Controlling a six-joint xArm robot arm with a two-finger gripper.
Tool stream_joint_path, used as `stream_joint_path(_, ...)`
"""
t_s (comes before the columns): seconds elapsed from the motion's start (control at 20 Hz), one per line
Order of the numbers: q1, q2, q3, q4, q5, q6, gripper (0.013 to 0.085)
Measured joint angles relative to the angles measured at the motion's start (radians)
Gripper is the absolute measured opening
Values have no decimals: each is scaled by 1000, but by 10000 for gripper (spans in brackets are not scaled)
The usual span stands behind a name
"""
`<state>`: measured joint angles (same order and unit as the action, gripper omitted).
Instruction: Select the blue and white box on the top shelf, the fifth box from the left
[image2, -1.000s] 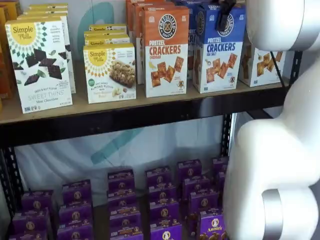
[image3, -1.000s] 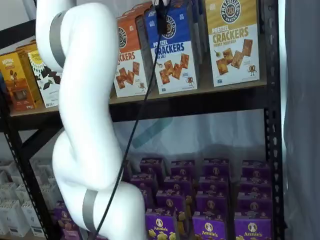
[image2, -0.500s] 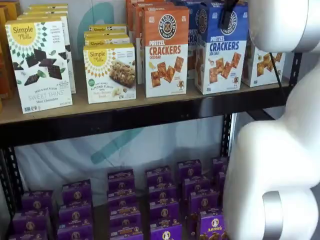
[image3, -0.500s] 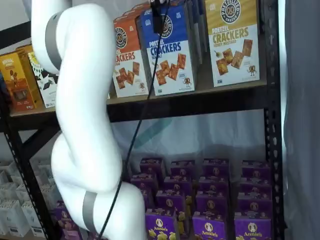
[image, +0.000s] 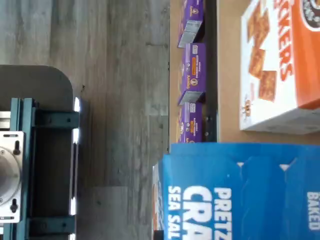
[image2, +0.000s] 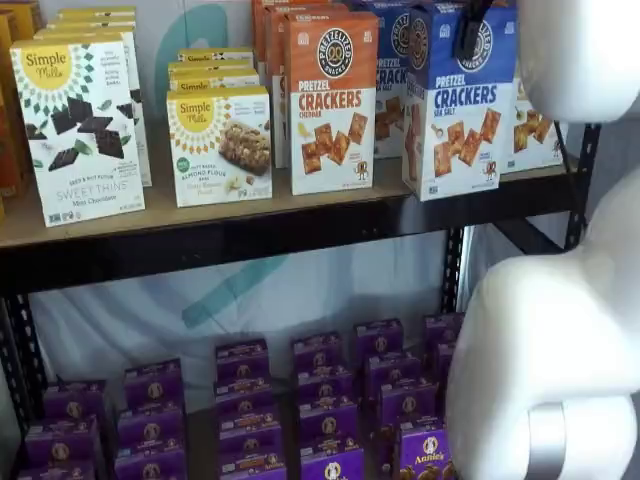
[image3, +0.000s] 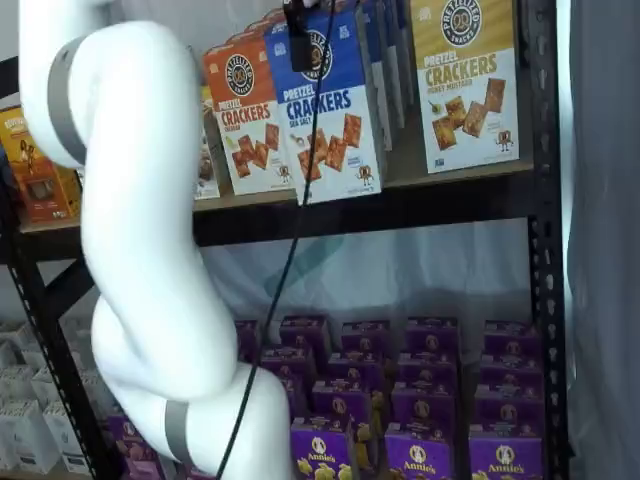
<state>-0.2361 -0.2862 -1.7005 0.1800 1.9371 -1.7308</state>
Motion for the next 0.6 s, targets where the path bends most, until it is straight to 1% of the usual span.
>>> stream_joint_path(0.2, -7, -61, 57, -8, 15, -10, 570)
stream_joint_path(0.6, -15, -140, 153, -22, 18, -25, 570)
